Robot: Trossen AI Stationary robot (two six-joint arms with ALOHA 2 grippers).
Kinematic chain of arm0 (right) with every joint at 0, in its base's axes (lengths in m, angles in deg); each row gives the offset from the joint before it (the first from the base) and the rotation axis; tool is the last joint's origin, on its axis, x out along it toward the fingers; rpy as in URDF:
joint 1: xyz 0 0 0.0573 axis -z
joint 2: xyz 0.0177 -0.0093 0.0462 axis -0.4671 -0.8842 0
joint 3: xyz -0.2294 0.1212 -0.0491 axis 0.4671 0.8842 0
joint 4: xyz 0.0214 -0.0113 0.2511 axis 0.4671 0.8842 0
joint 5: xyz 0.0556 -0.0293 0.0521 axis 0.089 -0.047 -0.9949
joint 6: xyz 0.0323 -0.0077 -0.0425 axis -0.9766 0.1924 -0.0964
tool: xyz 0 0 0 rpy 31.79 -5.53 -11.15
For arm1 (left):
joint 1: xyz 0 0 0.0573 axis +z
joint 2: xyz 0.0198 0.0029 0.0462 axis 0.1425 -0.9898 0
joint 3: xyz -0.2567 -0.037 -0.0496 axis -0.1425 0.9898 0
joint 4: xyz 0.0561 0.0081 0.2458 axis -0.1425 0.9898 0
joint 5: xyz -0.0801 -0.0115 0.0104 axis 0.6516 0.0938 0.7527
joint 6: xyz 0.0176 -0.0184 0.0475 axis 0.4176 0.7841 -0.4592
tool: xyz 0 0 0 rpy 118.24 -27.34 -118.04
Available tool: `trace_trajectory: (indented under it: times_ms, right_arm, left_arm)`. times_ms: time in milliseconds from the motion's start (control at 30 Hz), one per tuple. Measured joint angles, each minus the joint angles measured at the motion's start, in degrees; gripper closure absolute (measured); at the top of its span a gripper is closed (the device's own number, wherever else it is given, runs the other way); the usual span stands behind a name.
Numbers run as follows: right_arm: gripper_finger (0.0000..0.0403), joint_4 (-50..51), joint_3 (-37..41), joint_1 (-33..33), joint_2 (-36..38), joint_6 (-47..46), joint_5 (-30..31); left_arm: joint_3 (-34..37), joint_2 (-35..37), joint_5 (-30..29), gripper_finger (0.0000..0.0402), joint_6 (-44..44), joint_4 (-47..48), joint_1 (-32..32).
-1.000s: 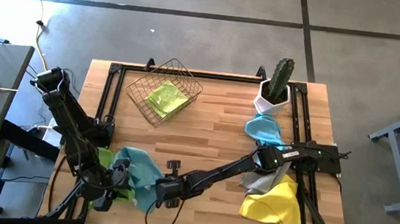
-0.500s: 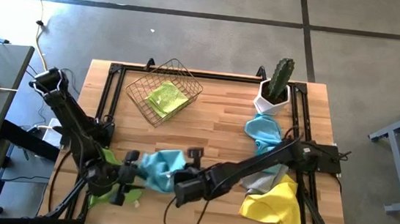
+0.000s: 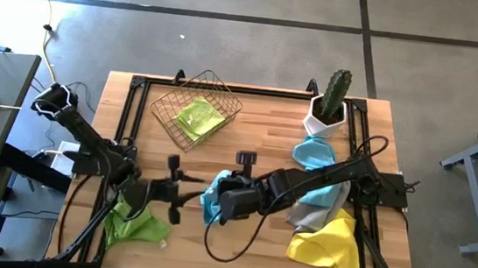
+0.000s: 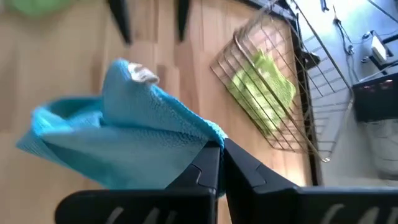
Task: Fold microfiber towels
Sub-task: Fold the bottom light blue microfiber towel
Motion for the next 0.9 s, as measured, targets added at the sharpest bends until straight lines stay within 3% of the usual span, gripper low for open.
trace_trajectory:
  times_ms: [133,300,633,900]
  right_arm:
    - [0.0403,0.7,0.0,1.5,0.0,0.4,0.3]
    - [0.0403,0.7,0.0,3.5,-0.1,2.3,0.8]
    - [0.0403,-0.2,0.0,4.4,-0.1,4.5,0.7]
    - [0.0403,-2.1,0.0,4.4,-0.1,7.4,0.8]
  left_arm:
    - [0.0,0.0,1.9,0.0265,-1.8,-3.8,4.0]
    - [0.0,0.0,9.0,0.0251,-2.3,-7.0,8.2]
    - [0.0,0.0,10.8,0.0206,0.3,-7.4,13.5]
    - [0.0,-2.5,24.4,0.0207,4.9,-6.7,17.1]
